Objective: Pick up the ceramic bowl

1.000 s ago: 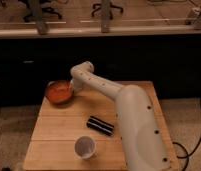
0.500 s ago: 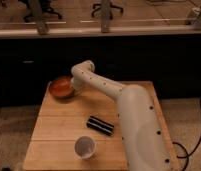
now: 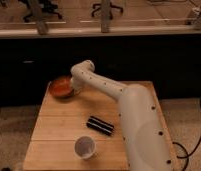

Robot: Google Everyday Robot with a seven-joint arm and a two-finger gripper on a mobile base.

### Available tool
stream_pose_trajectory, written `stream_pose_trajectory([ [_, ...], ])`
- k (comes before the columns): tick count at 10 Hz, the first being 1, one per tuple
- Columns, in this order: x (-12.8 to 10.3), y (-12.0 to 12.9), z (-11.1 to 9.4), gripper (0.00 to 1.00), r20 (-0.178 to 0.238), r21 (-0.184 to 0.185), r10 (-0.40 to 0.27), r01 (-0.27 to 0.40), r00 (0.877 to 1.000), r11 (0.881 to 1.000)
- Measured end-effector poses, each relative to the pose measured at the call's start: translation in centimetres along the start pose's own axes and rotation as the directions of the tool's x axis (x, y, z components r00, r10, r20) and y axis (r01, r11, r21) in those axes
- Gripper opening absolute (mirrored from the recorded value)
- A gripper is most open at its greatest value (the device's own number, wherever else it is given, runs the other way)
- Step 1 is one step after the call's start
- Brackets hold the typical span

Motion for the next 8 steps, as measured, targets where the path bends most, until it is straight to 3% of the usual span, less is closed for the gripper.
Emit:
stream_pose_trajectory([
  [2,0.0,-0.2,-0.4,0.2,-0.006,0.005,-0.002,0.002,1.0,1.0],
  [3,-0.1,-0.4,-0.8,0.1,-0.012,0.008,-0.004,0.005,1.0,1.0],
  [5,-0.1,-0.5,-1.1,0.04,-0.018,0.013,-0.005,0.005,1.0,1.0],
  [8,-0.2,-0.7,-1.5,0.17,-0.022,0.021,-0.013,0.014,1.0,1.0],
])
